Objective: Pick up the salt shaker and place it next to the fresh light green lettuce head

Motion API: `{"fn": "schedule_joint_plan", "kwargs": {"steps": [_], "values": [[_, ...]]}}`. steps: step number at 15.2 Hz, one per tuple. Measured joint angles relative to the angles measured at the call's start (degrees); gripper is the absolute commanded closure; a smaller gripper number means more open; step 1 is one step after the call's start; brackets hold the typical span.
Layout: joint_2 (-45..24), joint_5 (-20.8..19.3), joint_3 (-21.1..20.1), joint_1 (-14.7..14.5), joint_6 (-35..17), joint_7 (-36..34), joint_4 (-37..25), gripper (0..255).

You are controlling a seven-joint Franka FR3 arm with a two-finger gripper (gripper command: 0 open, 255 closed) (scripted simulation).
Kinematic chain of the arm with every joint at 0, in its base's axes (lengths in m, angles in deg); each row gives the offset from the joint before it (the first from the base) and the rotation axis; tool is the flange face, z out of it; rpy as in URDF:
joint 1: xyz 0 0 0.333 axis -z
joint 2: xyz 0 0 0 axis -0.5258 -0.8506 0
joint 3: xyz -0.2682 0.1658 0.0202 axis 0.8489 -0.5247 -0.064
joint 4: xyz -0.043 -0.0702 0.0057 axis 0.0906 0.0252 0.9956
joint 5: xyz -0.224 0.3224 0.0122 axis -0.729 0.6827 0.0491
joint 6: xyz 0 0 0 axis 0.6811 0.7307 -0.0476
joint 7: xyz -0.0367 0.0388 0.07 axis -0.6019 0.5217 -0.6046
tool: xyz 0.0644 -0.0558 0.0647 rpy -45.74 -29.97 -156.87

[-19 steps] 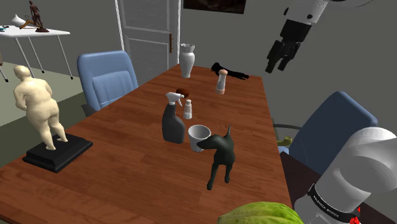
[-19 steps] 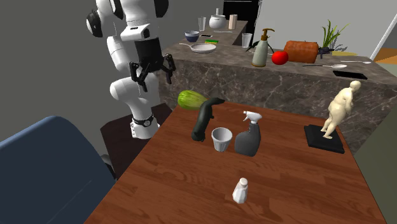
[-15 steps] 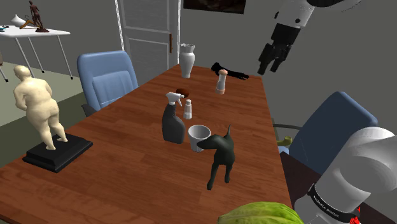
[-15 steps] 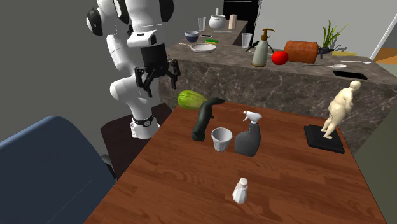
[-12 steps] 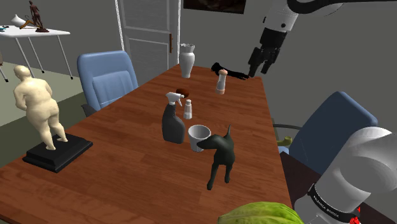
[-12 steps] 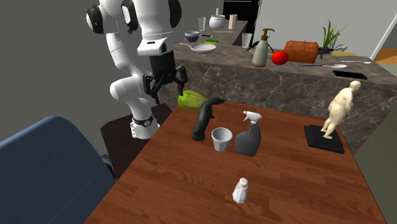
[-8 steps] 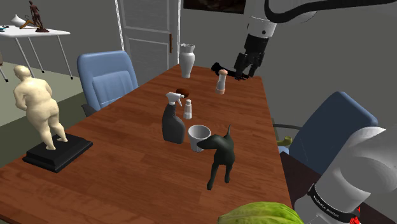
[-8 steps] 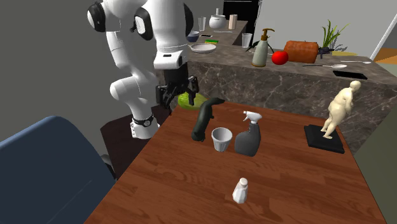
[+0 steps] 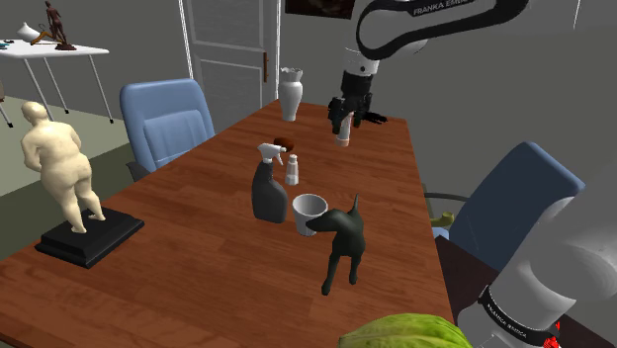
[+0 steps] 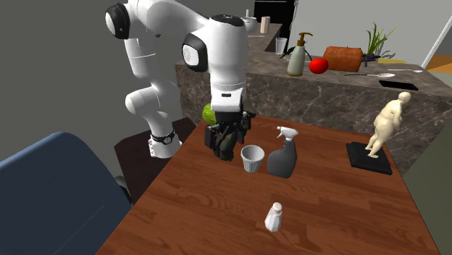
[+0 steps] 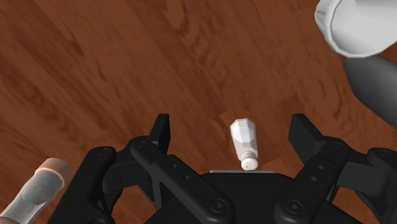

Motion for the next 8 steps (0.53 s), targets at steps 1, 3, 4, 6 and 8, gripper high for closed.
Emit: {"fn": "schedule_joint_plan", "kwargs": {"steps": [1, 3, 4, 6, 8], "values": [[-2.24, -0.31, -0.46, -0.27, -0.66, -0.64, -1.32, 0], [-7.13, -1.09, -0.97, -0.59, -1.5, -1.32, -4.75, 0], [-9.5, -1.49, -1.24, -0.81, -1.63, -1.72, -6.68, 0], [-13.79, -2.3, -1.59, -1.21, -2.17, -2.33, -9.83, 0], [-18.35, -3.11, -1.78, -1.59, -1.75, -2.68, -14.16, 0]]}}
